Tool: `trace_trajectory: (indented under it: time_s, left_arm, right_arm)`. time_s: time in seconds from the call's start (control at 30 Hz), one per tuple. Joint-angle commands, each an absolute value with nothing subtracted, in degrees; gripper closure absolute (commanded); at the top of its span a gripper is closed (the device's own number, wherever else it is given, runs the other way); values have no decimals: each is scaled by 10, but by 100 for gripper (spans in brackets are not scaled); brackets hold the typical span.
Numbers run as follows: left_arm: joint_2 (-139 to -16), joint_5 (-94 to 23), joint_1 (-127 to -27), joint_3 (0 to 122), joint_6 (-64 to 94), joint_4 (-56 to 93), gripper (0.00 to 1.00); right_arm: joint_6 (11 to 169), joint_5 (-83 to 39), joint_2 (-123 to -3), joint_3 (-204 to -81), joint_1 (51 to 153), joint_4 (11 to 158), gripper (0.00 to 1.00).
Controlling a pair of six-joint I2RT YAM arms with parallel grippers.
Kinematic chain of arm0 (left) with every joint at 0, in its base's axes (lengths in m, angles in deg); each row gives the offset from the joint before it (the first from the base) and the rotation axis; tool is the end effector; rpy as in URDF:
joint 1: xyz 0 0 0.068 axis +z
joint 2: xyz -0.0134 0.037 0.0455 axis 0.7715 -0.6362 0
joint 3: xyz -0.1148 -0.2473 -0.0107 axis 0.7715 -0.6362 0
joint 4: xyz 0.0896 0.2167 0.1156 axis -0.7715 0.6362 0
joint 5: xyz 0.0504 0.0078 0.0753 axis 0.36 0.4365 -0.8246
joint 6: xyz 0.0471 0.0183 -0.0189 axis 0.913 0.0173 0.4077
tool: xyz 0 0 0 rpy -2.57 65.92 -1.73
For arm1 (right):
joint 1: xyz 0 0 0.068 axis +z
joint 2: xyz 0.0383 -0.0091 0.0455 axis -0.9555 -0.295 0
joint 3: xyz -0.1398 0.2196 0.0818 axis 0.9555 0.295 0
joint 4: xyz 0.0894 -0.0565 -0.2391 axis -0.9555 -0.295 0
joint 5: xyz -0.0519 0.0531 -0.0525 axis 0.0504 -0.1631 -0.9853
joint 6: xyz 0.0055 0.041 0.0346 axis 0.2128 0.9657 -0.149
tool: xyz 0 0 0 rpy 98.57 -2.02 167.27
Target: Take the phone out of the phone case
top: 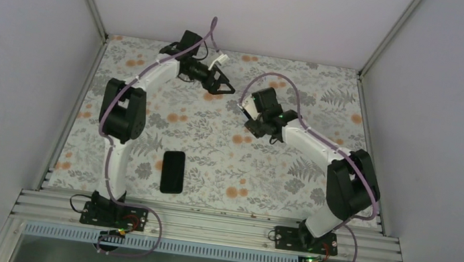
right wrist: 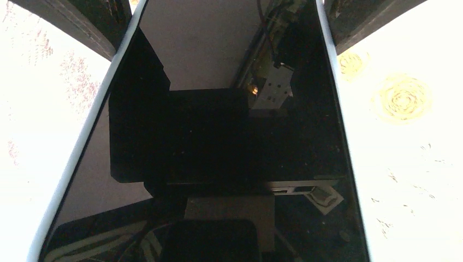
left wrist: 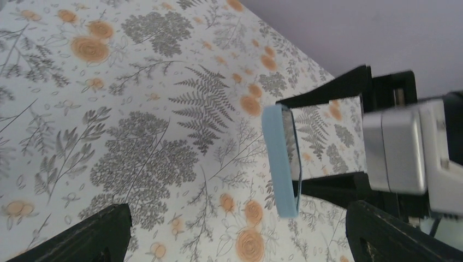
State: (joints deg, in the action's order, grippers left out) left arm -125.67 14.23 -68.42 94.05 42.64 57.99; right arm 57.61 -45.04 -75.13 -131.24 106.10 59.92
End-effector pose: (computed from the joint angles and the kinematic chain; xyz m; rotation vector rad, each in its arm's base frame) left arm 0.4376 -0.1735 0.2388 1.0401 2.0516 -1.2708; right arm 0.2908 0.1790 0.2227 -1.1222 2.2204 -0.2901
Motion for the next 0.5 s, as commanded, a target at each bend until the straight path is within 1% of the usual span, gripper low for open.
trace_trajectory:
  time_s: [0.0, 0.17, 0.37, 0.4, 0.47]
  left_arm:
    - [-1294, 191, -694, 1001, 439, 644, 3]
    - [-1311, 198, -700, 1016, 422, 636, 3]
    - [-1325, 200, -714, 1035, 424, 642, 6]
    - [-1326, 199, -716, 1037, 421, 642, 7]
    - [-1334, 202, -719, 1049, 422, 647, 13]
  right_arm:
    - [563, -486, -756, -1340, 1082, 646, 37]
    - [561, -502, -761, -1355, 1092, 660, 37]
    - [559, -508, -768, -1366, 1102, 677, 37]
    - [558, -508, -768, -1368, 1103, 682, 37]
    - [558, -508, -768, -1374, 1106, 686, 36]
